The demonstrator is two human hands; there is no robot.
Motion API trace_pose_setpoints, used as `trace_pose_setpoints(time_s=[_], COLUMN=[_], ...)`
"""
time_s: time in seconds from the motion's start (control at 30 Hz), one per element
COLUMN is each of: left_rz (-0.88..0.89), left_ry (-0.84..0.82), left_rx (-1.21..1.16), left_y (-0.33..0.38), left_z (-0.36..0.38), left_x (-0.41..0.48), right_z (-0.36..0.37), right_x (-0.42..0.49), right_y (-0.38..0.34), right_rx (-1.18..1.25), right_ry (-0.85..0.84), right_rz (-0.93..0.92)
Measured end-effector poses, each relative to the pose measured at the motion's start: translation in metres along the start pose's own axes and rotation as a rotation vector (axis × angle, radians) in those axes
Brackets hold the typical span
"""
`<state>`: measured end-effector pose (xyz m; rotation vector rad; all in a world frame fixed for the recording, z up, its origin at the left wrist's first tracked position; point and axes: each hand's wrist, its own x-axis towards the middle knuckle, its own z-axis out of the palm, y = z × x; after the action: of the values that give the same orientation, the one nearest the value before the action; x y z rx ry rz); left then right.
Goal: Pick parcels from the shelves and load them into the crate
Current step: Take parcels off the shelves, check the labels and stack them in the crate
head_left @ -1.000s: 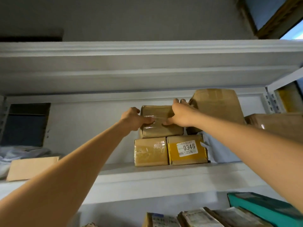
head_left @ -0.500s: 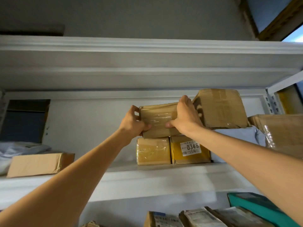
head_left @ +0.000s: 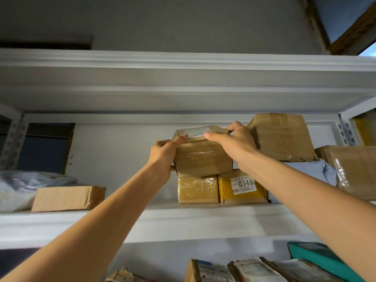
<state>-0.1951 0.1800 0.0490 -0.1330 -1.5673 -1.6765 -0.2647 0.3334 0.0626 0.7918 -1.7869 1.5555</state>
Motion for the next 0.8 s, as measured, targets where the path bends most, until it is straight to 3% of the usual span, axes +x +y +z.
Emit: trace_pose_setpoints(time_s=[0.1,0.2,0.4,0.57,0.8], left_rz=[-0.049,-0.038,0.206,0.432,0.487], left_ry=[-0.106,-0.140,-0.154,-0.247,-0.381], left_rx=[0.030,0.046,-0.108,-0.035,-0.043], left_y=[0.004,0.008,-0.019,-0.001,0.000], left_z=[-0.009,-0.015,-0.026,-0.038,-0.057], left_x=[-0.007,-0.015,-0.039,-0.050,-0.077], right_z=[-0.007,-0.010,-0.012,-0.018,-0.035], right_x=[-0.003,-0.010,-0.048,-0.065,-0.105], right_y=[-0.009,-0.013,0.000,-0.001,-0.015], right_rx=[0.018,-0.031,0.019,0.141,0.117], right_ry=[-0.091,-0.131,-0.162,-0.179,-0.114], right_rz=[0.104,0.024,-0.123,-0.163,-0.267])
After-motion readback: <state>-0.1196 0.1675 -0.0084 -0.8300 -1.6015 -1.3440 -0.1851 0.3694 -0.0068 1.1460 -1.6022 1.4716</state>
